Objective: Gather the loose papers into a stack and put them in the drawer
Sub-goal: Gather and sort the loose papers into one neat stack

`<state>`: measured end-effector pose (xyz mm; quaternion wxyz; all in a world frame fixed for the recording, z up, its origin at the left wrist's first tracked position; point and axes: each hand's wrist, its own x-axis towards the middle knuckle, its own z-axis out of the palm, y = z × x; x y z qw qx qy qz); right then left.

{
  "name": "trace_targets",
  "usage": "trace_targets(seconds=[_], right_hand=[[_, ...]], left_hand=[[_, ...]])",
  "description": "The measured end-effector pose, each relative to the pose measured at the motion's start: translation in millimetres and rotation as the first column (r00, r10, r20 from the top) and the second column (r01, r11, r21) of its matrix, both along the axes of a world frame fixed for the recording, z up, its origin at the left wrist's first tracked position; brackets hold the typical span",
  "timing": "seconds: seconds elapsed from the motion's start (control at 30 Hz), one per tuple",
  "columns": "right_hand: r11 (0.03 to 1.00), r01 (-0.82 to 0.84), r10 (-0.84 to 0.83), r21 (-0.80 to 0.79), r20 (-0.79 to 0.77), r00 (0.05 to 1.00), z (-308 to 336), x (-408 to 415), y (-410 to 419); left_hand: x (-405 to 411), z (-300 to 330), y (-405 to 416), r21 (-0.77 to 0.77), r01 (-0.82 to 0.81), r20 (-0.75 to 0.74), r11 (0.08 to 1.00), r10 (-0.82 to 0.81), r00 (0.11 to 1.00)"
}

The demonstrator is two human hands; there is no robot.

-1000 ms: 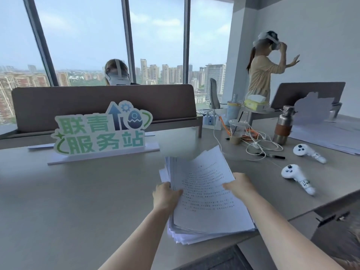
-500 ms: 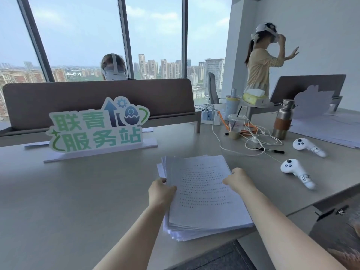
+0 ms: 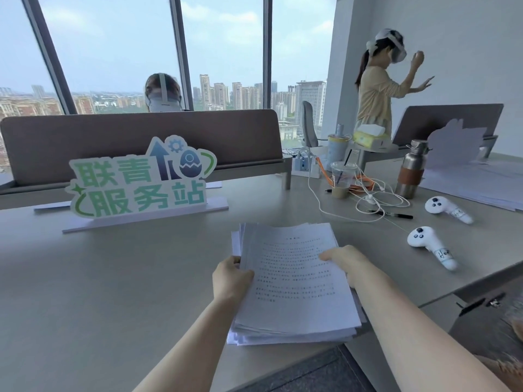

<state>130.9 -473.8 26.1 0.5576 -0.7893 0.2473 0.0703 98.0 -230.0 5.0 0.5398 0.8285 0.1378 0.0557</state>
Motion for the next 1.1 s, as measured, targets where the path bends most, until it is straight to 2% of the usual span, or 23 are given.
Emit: trace_targets(seconds=[0.3,0.4,0.57,0.73,0.83,0.93,1.03,1.1], right_hand=[[0.997,-0.078,0.078,0.006,-0.035,0.996,3,-5,12],[0.993,-0.069,0.072,0.094,-0.033,0.997,6,-11,15],[0.983,-0.024,0.008,0.183,0.089,0.996,-2,-16,18],[0.988,-0.084,0.051,0.133,0.235,0.971,4,-26,30],[0.982,-0.148,0.100,0.115,0.345,0.933,13,-31,37],[0.975,-0.184,0.105,0.126,0.466,0.878,22,-35,43],[0.969,-0.203,0.089,0.140,0.570,0.817,33,-42,49],[0.954,-0.242,0.081,0.175,0.629,0.774,40,-47,54]], left_hand=[[-6,-1,6,-0.013,0.002,0.002,1.000,-0.002,1.000],[-8,-2,8,-0.011,-0.003,0.006,1.000,0.003,1.000],[-15,-2,13,-0.019,0.002,-0.001,1.000,-0.002,1.000],[-18,-2,18,-0.073,0.000,-0.008,0.997,-0.001,1.000],[-19,-1,24,-0.148,0.010,-0.010,0.989,-0.012,1.000],[-19,2,35,-0.322,0.000,-0.024,0.947,-0.009,1.000],[-15,4,50,-0.507,0.002,-0.008,0.862,-0.008,1.000],[-13,6,62,-0.644,0.017,0.007,0.765,-0.016,1.000]])
